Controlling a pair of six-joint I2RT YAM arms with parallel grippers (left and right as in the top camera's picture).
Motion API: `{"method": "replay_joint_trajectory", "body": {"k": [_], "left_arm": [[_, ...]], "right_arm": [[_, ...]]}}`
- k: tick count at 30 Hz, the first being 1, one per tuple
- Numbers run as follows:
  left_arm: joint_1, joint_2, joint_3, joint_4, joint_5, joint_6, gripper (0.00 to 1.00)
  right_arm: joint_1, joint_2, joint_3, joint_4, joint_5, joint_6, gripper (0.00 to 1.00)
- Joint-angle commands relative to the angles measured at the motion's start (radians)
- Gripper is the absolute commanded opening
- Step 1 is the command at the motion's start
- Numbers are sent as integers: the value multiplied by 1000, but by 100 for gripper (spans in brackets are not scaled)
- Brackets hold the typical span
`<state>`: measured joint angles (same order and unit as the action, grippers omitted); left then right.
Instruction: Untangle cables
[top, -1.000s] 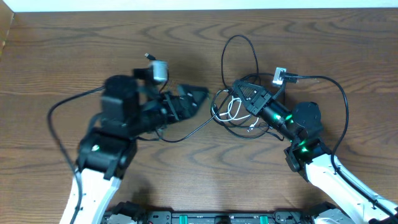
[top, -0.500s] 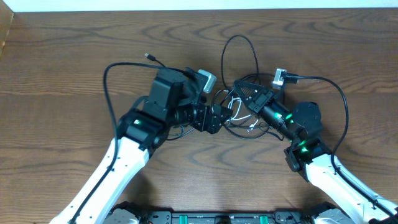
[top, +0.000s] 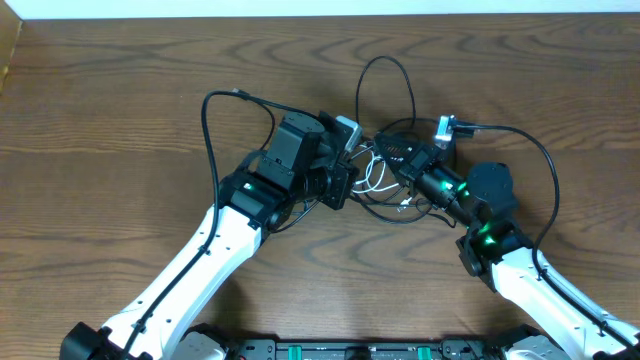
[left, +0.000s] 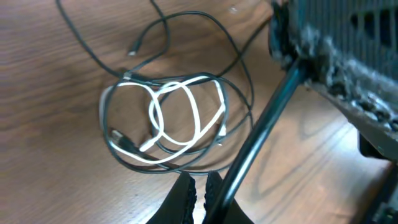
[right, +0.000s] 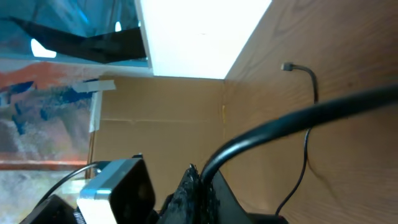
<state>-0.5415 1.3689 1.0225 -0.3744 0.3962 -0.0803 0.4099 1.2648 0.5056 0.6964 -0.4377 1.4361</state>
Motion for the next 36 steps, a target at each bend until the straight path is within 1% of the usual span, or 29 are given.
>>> {"method": "replay_joint_trajectory", "body": {"k": [1, 8, 11, 15, 17, 21, 23, 24, 25, 26, 27, 28, 29, 33, 36], "left_arm": [[2, -17, 11, 10, -58, 5, 8], [2, -40, 11, 52, -58, -12, 7], [2, -61, 11, 89, -58, -48, 8], [2, -92, 11, 127, -58, -64, 8], [2, -105, 11, 133, -58, -64, 8], [2, -130, 11, 135, -58, -64, 8], [2, -141, 11, 141, -59, -64, 8], [4, -148, 11, 151, -59, -71, 8], [8, -151, 11, 159, -59, -85, 8], [19, -159, 11, 178, -58, -121, 8], [26, -163, 11, 187, -58, -136, 8], [45, -171, 11, 210, -58, -170, 8], [55, -174, 11, 218, -58, -183, 8], [137, -203, 11, 254, -57, -264, 8], [188, -222, 11, 270, -27, -306, 8]], "right_arm": [[3, -12, 3, -21, -10, 6, 1], [3, -12, 3, -44, 1, -18, 1], [3, -12, 3, -63, 19, -39, 1], [3, -12, 3, -102, 47, -39, 2], [3, -12, 3, -114, 64, -39, 4], [3, -12, 3, -125, 73, -39, 15], [3, -12, 3, -125, 73, -39, 22], [3, -12, 3, -125, 73, -39, 28], [3, -12, 3, -125, 73, -40, 32], [3, -12, 3, -126, 73, -55, 38], [3, -12, 3, -126, 72, -68, 41], [3, -12, 3, -126, 72, -103, 47], [3, -12, 3, -127, 72, -128, 50], [3, -12, 3, -175, 74, -230, 69], [3, -12, 3, -215, 97, -313, 75]]}}
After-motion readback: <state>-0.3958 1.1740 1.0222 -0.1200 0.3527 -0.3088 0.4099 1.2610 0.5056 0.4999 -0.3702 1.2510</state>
